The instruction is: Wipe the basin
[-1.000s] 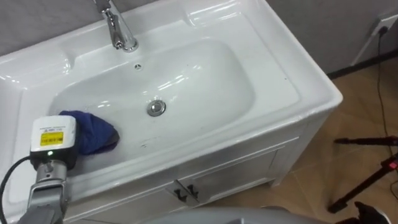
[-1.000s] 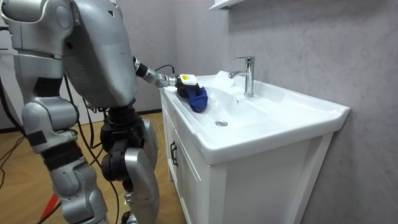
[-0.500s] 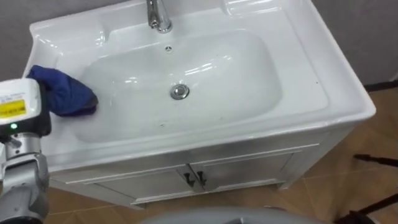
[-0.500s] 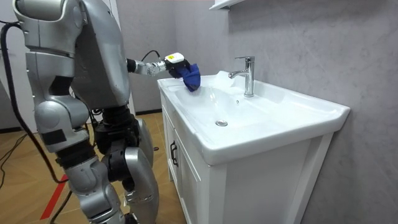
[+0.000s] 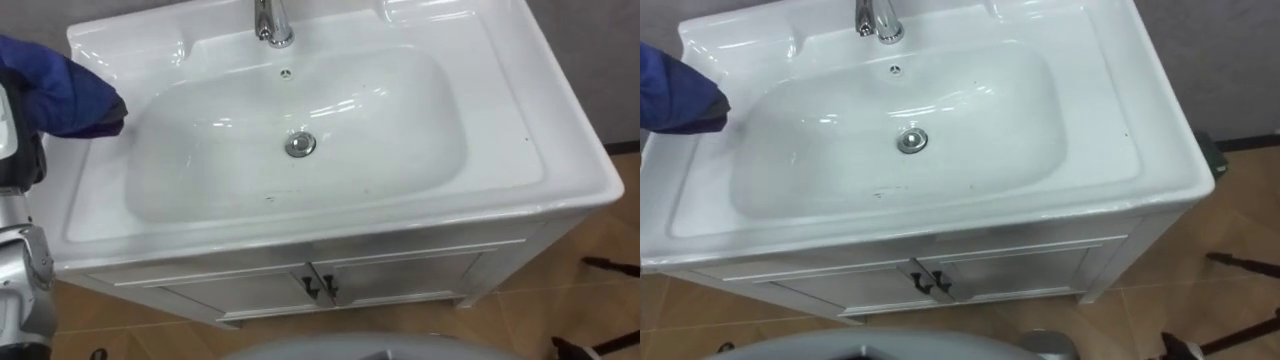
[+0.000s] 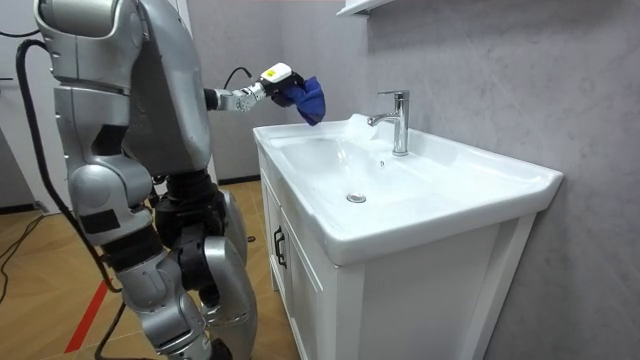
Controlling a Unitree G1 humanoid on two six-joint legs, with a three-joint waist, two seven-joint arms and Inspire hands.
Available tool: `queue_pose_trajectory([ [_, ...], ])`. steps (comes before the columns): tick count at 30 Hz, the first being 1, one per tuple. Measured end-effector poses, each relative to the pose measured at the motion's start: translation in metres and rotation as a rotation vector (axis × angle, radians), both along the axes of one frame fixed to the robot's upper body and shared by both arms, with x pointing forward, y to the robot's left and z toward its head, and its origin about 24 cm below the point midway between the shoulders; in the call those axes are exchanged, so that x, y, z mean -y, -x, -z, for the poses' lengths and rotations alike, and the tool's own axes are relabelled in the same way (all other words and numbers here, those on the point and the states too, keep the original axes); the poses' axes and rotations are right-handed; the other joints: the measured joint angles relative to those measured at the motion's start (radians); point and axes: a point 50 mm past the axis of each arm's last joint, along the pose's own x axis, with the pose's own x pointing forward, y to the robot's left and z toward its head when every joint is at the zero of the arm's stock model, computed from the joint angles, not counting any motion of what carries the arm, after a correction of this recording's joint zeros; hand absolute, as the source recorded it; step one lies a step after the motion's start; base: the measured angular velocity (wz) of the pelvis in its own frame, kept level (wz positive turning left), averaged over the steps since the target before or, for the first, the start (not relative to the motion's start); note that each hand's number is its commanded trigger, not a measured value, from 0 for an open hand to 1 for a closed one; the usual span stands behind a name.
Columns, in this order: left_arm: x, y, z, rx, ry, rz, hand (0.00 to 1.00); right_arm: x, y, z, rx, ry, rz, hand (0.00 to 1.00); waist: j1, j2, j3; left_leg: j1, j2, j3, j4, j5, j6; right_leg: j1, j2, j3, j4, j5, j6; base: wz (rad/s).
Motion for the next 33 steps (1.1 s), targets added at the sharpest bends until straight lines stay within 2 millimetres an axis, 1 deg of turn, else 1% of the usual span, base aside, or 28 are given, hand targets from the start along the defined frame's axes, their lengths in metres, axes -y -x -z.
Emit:
queue_pose_trajectory([
  [4,0.0,0.001,0.001,-0.005,0.0,-0.002,1.0,-0.001,0.004,0.0,-0.008,-0.004,0.005,0.0,0.001,0.0,-0.0002,0.001,0.0,0.0,0.001,0.0,0.0,0.003,0.001,-0.003,-0.009,0.0,0.0,0.05],
  [5,0.0,0.001,0.001,-0.005,0.001,-0.003,1.0,-0.001,0.004,0.0,-0.009,-0.004,0.006,0.0,0.001,0.0,-0.0018,0.001,0.0,0.0,0.001,0.0,0.0,0.005,0.001,-0.005,-0.012,0.0,0.001,0.06],
  [8,0.0,0.002,0.002,-0.007,0.001,-0.006,1.0,-0.002,0.004,0.001,-0.006,-0.007,0.008,0.0,0.002,0.001,-0.0031,0.001,0.0,0.0,0.0,0.0,0.0,0.006,0.002,-0.006,-0.013,0.0,0.001,0.02],
  [12,-0.001,0.009,0.007,-0.035,0.005,-0.016,1.0,-0.002,0.004,0.001,0.011,-0.017,0.049,0.0,0.001,-0.001,-0.0044,0.005,0.0,0.002,-0.001,0.0,0.0,0.012,0.002,-0.006,-0.014,0.0,0.001,0.0],
  [15,0.0,0.015,0.013,-0.057,0.02,-0.028,1.0,-0.003,0.007,0.002,0.007,-0.028,0.067,0.0,0.002,-0.006,-0.0017,0.017,0.0,0.005,-0.002,0.0,0.0,0.02,0.002,-0.004,-0.018,0.0,0.001,0.0],
  [16,0.001,0.018,0.017,-0.069,0.032,-0.039,1.0,-0.003,0.008,0.002,0.004,-0.036,0.075,0.0,0.003,-0.008,-0.0028,0.02,-0.001,0.007,-0.004,0.0,0.0,0.022,0.002,0.0,-0.017,-0.002,0.003,0.0],
  [18,0.001,0.024,0.024,-0.094,0.048,-0.056,1.0,-0.005,0.007,0.003,0.004,-0.053,0.075,0.0,0.005,-0.014,-0.0022,0.019,-0.001,0.007,-0.005,0.0,0.0,0.021,0.002,0.0,-0.017,-0.003,0.003,0.0],
  [20,0.0,0.031,0.032,-0.14,0.068,-0.079,1.0,-0.007,0.011,0.004,-0.011,-0.065,0.089,0.0,0.007,-0.025,-0.0028,0.019,-0.002,0.006,-0.005,0.0,0.0,0.021,0.002,0.0,-0.018,-0.004,0.004,0.05],
  [21,0.0,0.031,0.034,-0.147,0.072,-0.085,1.0,-0.007,0.013,0.005,-0.019,-0.066,0.091,0.0,0.008,-0.028,-0.0032,0.018,-0.002,0.006,-0.005,0.0,0.0,0.021,0.002,0.0,-0.018,-0.004,0.004,0.06],
  [23,-0.002,0.033,0.037,-0.17,0.082,-0.101,1.0,-0.007,0.018,0.005,-0.04,-0.069,0.095,0.0,0.026,-0.032,-0.0081,0.017,-0.002,0.006,-0.003,0.0,0.0,0.022,0.003,0.001,-0.019,-0.003,0.004,0.0],
  [25,-0.003,0.035,0.039,-0.179,0.09,-0.112,1.0,-0.007,0.019,0.005,-0.043,-0.068,0.095,0.0,0.029,-0.034,-0.0071,0.015,-0.002,0.006,-0.001,0.0,0.0,0.021,0.003,0.001,-0.019,-0.003,0.004,0.02],
  [28,-0.005,0.039,0.045,-0.187,0.129,-0.141,1.0,-0.007,0.018,0.005,-0.038,-0.065,0.096,0.0,0.029,-0.031,-0.0072,0.01,-0.002,0.006,0.004,0.0,0.0,0.02,0.004,0.002,-0.019,-0.004,0.004,0.02],
  [33,-0.008,0.044,0.048,-0.188,0.16,-0.166,1.0,-0.005,0.016,0.004,-0.03,-0.054,0.096,0.0,0.03,-0.009,-0.0088,0.0,-0.002,0.006,0.01,0.0,0.0,0.019,0.004,0.002,-0.018,-0.004,0.004,0.03],
])
